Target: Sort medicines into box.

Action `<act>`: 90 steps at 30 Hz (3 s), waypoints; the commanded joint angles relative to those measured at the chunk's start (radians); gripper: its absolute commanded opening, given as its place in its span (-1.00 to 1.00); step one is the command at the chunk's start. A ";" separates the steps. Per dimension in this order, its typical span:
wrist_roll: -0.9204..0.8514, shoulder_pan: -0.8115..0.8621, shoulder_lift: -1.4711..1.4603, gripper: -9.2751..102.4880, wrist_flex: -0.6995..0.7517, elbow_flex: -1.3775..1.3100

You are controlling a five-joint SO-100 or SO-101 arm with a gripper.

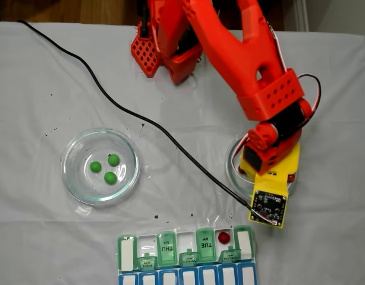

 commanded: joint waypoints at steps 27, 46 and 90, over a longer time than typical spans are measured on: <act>0.008 -0.034 -0.057 -0.70 -0.095 0.000; 0.002 -0.037 0.193 -0.84 0.051 -0.017; 0.313 0.563 0.029 -0.84 0.015 -0.230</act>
